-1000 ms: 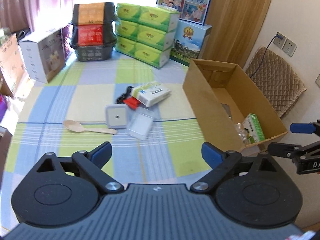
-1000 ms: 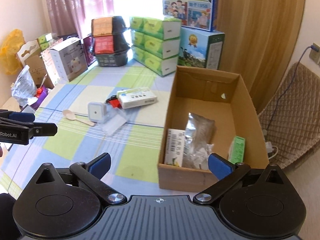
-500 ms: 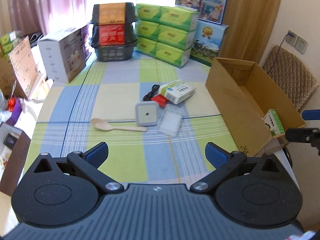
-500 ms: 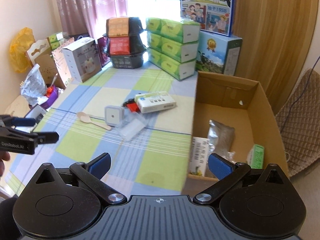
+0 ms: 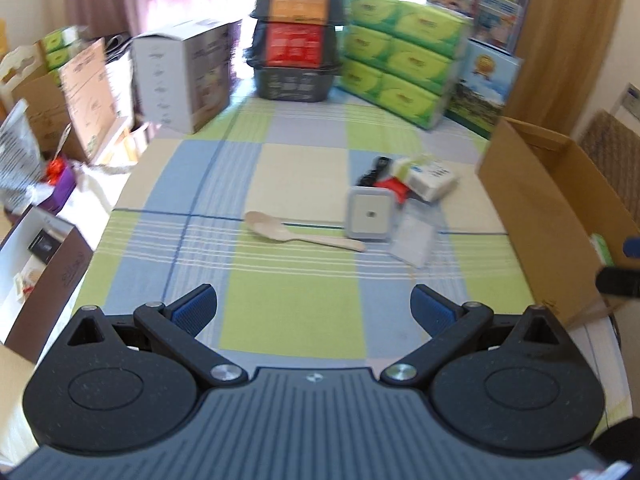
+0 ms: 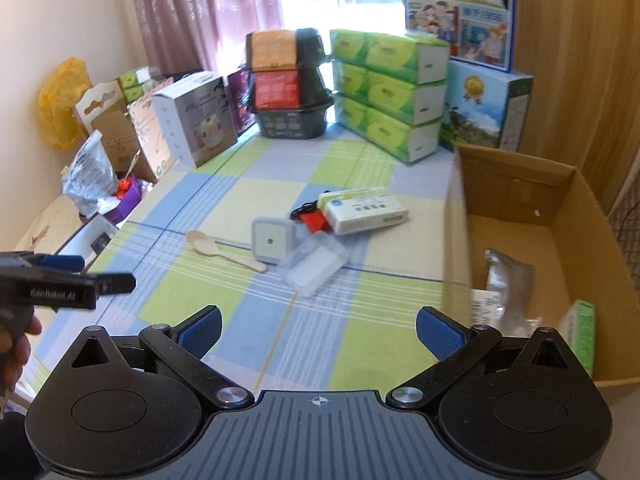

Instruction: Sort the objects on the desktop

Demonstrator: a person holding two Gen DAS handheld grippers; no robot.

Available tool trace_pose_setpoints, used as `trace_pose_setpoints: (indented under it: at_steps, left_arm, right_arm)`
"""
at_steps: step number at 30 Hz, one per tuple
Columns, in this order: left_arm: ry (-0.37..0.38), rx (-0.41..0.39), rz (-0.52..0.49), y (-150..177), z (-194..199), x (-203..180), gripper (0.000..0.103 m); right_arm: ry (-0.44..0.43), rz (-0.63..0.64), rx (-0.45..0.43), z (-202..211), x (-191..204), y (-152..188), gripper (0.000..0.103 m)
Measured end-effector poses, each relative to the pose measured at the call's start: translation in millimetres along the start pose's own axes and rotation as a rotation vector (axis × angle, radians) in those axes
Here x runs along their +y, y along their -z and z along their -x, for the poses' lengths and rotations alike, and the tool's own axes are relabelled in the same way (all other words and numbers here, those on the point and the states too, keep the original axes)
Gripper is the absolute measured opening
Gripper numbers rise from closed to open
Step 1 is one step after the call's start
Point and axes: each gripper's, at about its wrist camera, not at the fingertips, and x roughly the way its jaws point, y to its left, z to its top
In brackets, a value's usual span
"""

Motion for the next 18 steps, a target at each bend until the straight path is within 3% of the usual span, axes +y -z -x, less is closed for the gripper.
trace_pose_setpoints:
  at_steps: [6, 12, 18]
  left_arm:
    - [-0.037, 0.013, 0.052, 6.8, -29.1, 24.6, 0.101]
    - [-0.059, 0.014, 0.039, 10.9, -61.4, 33.8, 0.101]
    - [-0.045, 0.007, 0.044, 8.3, -92.5, 33.1, 0.101]
  right_arm:
    - [0.001, -0.020, 0.013, -43.7, 6.8, 6.8, 0.101]
    - [0.009, -0.083, 0.010, -89.7, 4.9, 11.3, 0.100]
    - [0.017, -0.146, 0.001, -128.8, -0.2, 6.6, 0.087]
